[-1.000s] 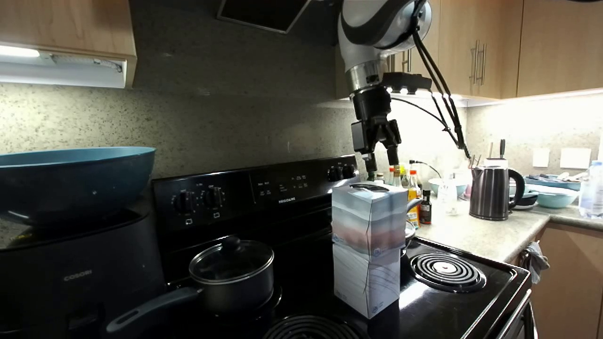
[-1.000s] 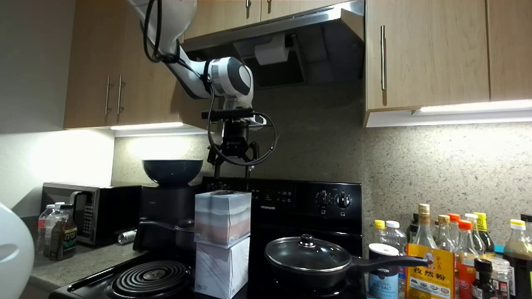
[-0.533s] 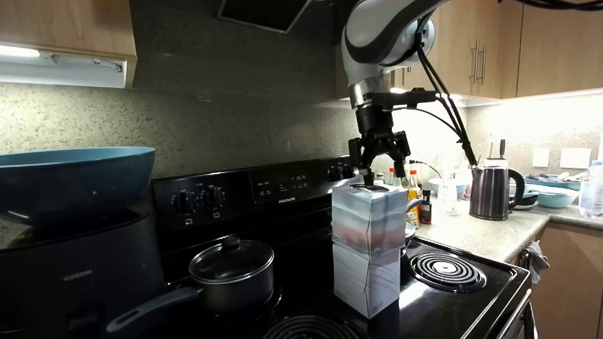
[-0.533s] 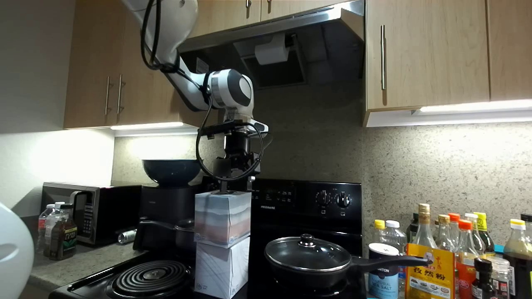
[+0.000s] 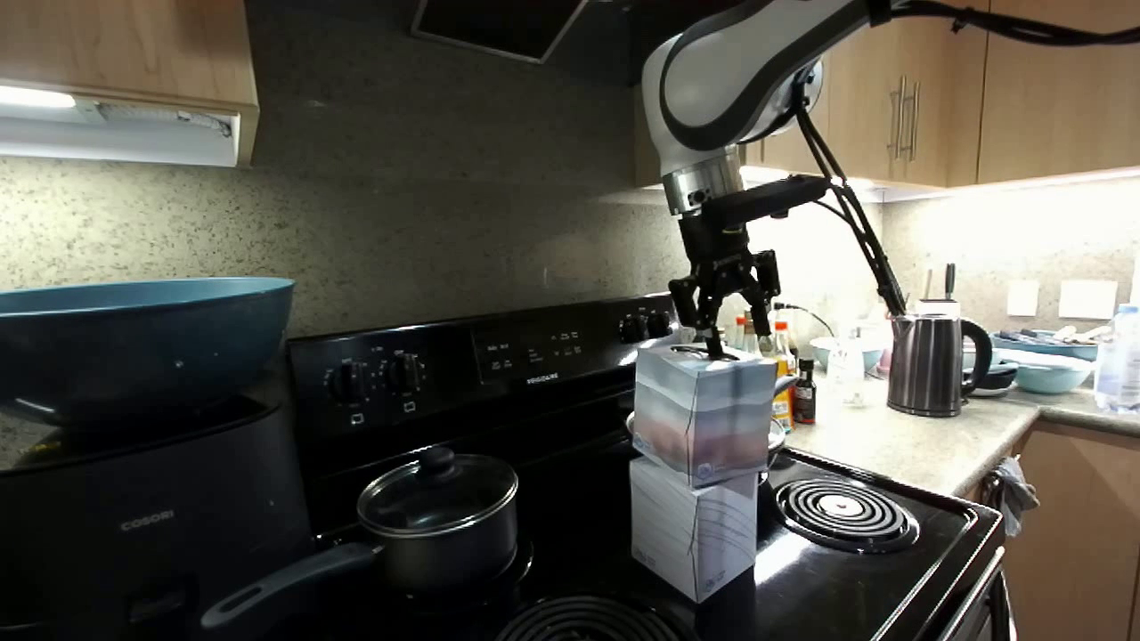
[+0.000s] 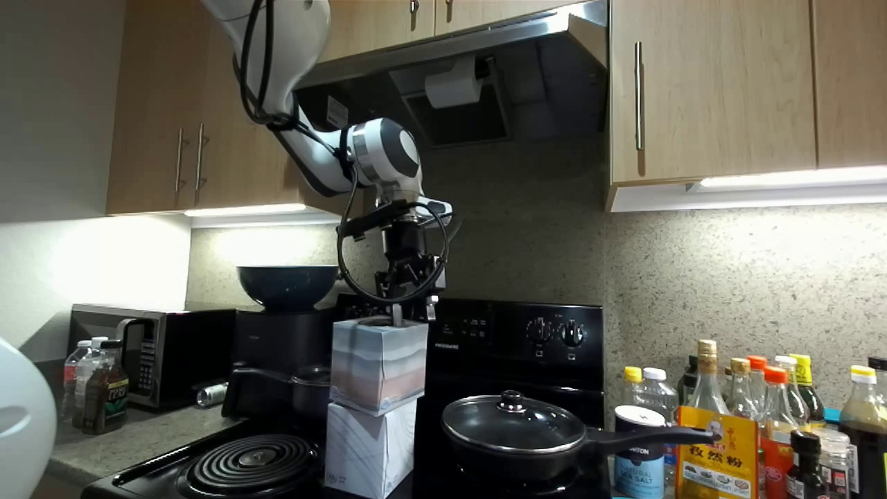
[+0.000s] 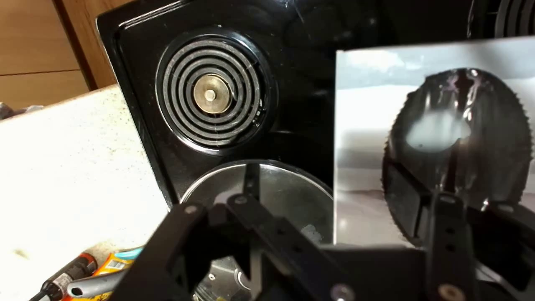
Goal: Pick up the tissue box on top and then set it back down on the other box.
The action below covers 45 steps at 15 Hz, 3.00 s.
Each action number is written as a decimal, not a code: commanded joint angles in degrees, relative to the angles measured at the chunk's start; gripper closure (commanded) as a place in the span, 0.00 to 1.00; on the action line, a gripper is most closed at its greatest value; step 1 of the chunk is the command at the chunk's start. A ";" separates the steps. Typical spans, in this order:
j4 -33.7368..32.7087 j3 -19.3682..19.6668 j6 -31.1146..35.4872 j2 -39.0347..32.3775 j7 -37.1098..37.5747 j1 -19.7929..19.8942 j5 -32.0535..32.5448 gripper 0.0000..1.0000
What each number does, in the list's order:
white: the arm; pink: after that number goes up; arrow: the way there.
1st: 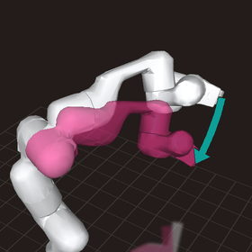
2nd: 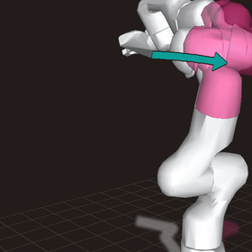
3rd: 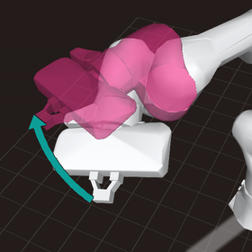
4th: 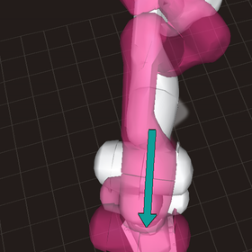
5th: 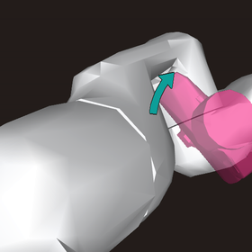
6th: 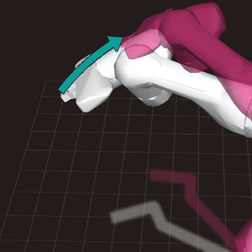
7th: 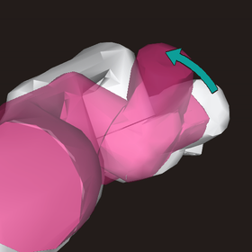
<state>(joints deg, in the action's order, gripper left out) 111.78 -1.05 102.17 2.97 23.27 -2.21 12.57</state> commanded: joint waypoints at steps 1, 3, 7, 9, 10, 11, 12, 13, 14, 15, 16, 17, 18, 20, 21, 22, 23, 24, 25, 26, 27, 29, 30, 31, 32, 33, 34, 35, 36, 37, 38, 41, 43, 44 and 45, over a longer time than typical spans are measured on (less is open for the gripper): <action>0.83 -0.15 1.49 0.25 -0.45 0.67 0.33 0.53; 0.65 -0.07 1.54 0.12 -0.95 0.66 0.05 0.66; 0.38 -0.09 1.75 -0.03 -1.94 0.53 -0.45 0.93; 0.36 -0.09 2.05 -0.06 -2.59 0.48 -0.77 1.00; 0.30 -0.09 2.11 -0.12 -2.85 0.47 -0.76 1.00; 0.14 -0.11 1.98 -0.27 -3.48 0.42 -0.81 1.00; -0.06 -0.19 1.57 -0.42 -3.99 0.34 -0.73 1.00; -0.25 -0.29 1.14 -0.51 -4.89 0.22 -0.78 0.74; -0.38 -0.42 0.79 -0.51 -5.54 0.11 -0.64 0.73; -0.41 -0.59 0.50 -0.37 -6.00 -0.01 -0.21 0.69; -0.40 -0.75 0.42 -0.25 -6.33 -0.08 0.13 0.62; -0.37 -0.95 0.25 -0.02 -6.58 -0.19 0.46 0.55; -0.38 -1.12 0.00 0.15 -6.78 -0.25 0.52 0.49; -0.22 -1.60 -0.24 0.85 -6.27 -0.42 1.08 0.36; -0.10 -1.85 -0.38 1.30 -5.68 -0.49 1.26 0.30; 0.08 -2.04 -0.25 1.68 -5.62 -0.55 1.34 0.23; 0.43 -2.18 0.09 2.14 -5.53 -0.56 1.19 0.17; 0.65 -2.27 0.36 2.42 -5.58 -0.52 0.89 0.10; 0.90 -2.23 0.78 2.65 -6.04 -0.42 0.15 0.04; 1.04 -2.17 1.04 2.71 -6.31 -0.32 -0.57 0.02; 1.13 -2.04 1.16 2.59 -6.56 -0.20 -1.29 0.00; 1.51 -1.67 1.35 2.43 -5.58 0.13 -2.67 0.00; 1.99 -1.43 1.75 2.57 -5.02 0.31 -3.41 0.00; 2.40 -1.18 2.20 2.65 -4.95 0.45 -4.23 0.00; 2.64 -0.94 2.30 2.61 -4.95 0.57 -5.25 0.00; 2.89 -0.67 2.33 2.54 -5.02 0.64 -6.38 0.00; 3.22 -0.38 2.54 2.51 -5.16 0.70 -7.37 0.00; 3.60 -0.09 2.72 2.58 -5.31 0.76 -8.54 0.00; 3.96 0.16 3.05 2.63 -5.57 0.82 -9.56 0.00; 4.20 0.32 3.18 2.64 -5.59 0.85 -10.27 0.00; 4.35 0.43 3.39 2.66 -5.67 0.83 -10.64 0.00; 4.85 0.67 4.00 2.86 -5.90 0.85 -11.41 0.00; 4.95 0.73 4.39 2.92 -6.22 0.83 -11.79 0.00; 4.95 0.75 4.49 2.92 -6.41 0.82 -11.76 0.25; 4.97 0.75 4.64 2.92 -6.58 0.82 -11.69 0.26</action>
<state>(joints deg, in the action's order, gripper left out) 114.45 -0.07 104.60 4.20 18.25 -2.15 2.50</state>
